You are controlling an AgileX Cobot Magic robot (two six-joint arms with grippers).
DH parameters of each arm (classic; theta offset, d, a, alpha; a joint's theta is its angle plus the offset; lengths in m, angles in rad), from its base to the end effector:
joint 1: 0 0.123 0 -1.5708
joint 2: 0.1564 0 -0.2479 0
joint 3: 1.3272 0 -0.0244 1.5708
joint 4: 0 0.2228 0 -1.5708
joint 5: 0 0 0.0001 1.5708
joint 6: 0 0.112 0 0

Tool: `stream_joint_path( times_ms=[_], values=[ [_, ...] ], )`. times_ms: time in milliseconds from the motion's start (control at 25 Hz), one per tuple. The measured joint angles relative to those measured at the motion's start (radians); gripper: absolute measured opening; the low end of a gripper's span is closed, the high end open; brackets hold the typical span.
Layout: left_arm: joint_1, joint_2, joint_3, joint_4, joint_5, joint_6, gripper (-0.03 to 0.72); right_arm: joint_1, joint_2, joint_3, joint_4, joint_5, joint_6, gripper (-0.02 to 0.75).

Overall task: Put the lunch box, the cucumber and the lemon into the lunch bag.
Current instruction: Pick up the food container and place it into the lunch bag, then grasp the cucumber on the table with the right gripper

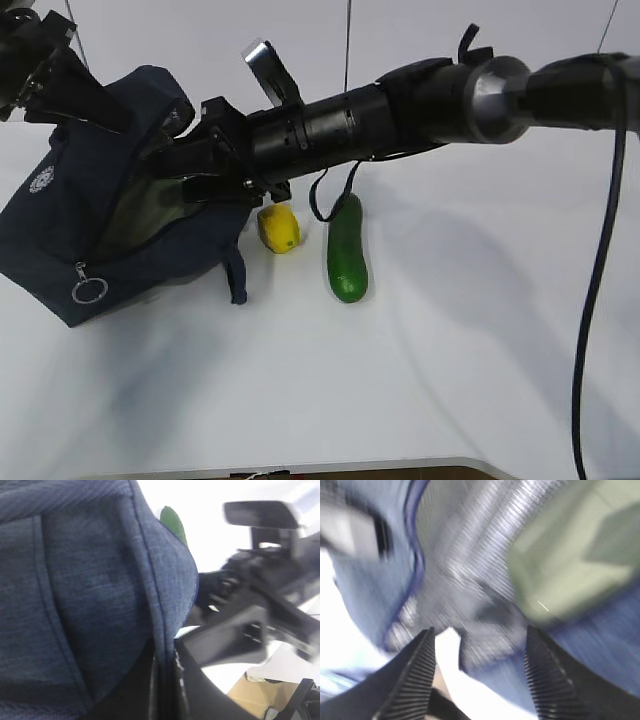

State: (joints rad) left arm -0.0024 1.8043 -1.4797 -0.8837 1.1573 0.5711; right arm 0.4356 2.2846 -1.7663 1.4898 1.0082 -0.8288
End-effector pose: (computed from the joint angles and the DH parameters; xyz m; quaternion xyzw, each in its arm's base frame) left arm 0.3447 -0.0801 0.2498 0.1235 0.9024 -0.3666 0.1900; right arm 0.3709 0.2768 0.1800 -0.1728 0.7827 0.5750 0.1638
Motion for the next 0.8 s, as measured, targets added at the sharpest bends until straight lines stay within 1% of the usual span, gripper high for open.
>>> stream_joint_path(
  times_ms=[120,160,480,560,720,800],
  values=[
    [0.0,0.0,0.0,-0.002,0.005,0.0,-0.014,0.0,-0.033,0.0,-0.101,0.0,0.027,0.44],
    [0.0,0.0,0.0,-0.002,0.006,0.0,-0.014,0.0,-0.045,0.0,-0.137,0.0,0.041,0.458],
    [0.003,0.0,0.0,0.0,0.014,0.0,-0.014,0.0,-0.167,0.0,-0.497,-0.024,0.201,0.448],
    [0.003,0.0,0.0,0.001,0.014,0.0,-0.014,0.0,-0.196,0.0,-0.596,-0.024,0.261,0.447],
    [0.003,0.0,0.0,0.004,0.028,0.0,-0.014,0.0,-0.254,0.0,-0.861,-0.022,0.428,0.447],
    [0.003,0.0,0.0,0.006,0.035,0.0,-0.014,0.0,-0.278,0.0,-0.973,-0.014,0.498,0.447]
  ],
)
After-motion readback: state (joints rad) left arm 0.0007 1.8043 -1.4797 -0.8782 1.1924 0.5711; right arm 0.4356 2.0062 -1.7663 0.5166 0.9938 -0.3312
